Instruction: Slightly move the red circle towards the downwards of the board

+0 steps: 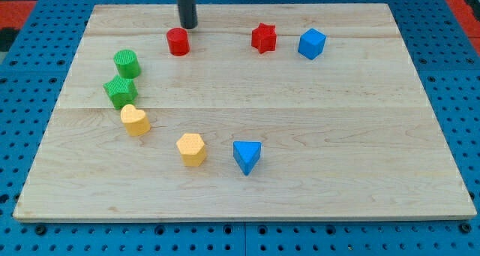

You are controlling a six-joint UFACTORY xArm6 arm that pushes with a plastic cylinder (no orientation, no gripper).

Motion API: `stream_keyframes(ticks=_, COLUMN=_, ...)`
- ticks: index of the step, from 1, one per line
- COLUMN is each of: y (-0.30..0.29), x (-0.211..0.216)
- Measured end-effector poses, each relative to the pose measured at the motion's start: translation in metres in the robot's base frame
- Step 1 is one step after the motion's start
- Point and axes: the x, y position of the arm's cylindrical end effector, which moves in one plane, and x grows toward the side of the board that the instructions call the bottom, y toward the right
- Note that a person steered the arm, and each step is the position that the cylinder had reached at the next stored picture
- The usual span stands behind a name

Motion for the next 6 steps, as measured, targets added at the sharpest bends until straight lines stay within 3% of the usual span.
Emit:
stream_keyframes(ticks=5, y=0.004, x=0.031)
stream_keyframes(ticks=6, y=0.005, x=-0.018)
